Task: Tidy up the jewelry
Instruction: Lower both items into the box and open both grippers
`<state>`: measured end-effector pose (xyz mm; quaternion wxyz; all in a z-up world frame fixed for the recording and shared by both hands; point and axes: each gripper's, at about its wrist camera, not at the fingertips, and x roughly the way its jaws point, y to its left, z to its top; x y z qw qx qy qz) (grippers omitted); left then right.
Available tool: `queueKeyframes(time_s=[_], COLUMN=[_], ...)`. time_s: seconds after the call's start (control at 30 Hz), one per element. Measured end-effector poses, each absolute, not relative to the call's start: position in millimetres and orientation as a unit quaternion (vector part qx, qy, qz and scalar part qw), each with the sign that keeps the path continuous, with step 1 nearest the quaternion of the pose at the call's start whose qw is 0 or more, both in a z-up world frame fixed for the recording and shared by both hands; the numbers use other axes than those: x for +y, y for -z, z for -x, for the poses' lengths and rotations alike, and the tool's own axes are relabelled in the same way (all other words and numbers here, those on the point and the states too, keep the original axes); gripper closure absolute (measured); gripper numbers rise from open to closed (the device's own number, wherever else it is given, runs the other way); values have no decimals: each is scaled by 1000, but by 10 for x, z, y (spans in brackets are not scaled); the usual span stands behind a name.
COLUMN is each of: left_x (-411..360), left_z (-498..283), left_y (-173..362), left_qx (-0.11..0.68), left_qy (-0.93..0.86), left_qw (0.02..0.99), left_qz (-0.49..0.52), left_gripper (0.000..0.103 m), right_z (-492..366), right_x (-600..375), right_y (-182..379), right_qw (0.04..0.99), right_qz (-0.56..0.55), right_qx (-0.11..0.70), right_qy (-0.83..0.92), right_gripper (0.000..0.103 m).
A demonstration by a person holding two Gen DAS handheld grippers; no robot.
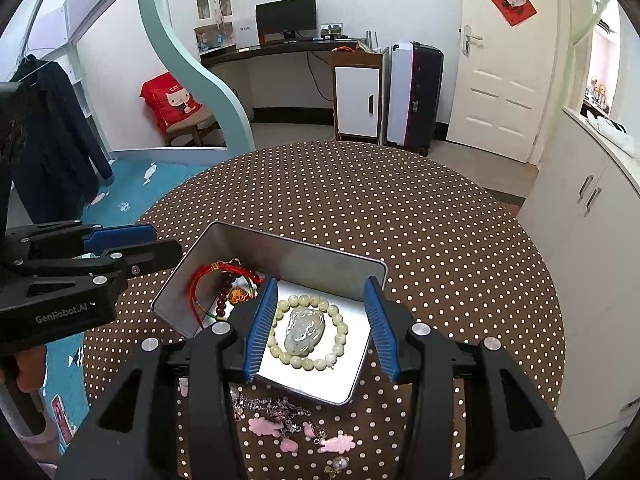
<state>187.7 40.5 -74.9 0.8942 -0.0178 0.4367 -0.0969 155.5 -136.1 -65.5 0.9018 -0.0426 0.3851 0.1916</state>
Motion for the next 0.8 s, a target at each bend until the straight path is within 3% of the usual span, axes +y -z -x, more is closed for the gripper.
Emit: queueKeyframes(time_s=[0.47,0.53,0.63,0.8], left_x=[420,415,417,394], left_z=[-1606,-1541,-1436,-1274], left_y=[681,664,638,651], left_qx=[425,422,416,417], left_qy=[94,93,93,95], left_qw=[900,902,905,904], left_qz=[17,14,11,8], left_gripper=[59,54,48,48], right_z=[-1288,-1235,-1129,-959], right_x=[-1446,-1469,-1510,-1594], right_y=[565,545,529,507], right_qw=[910,912,915,920], right_qz=[43,43,42,39], right_qx=[370,366,361,354], right_qy=[-182,-179,-174,-165], right_gripper=[55,53,47,35])
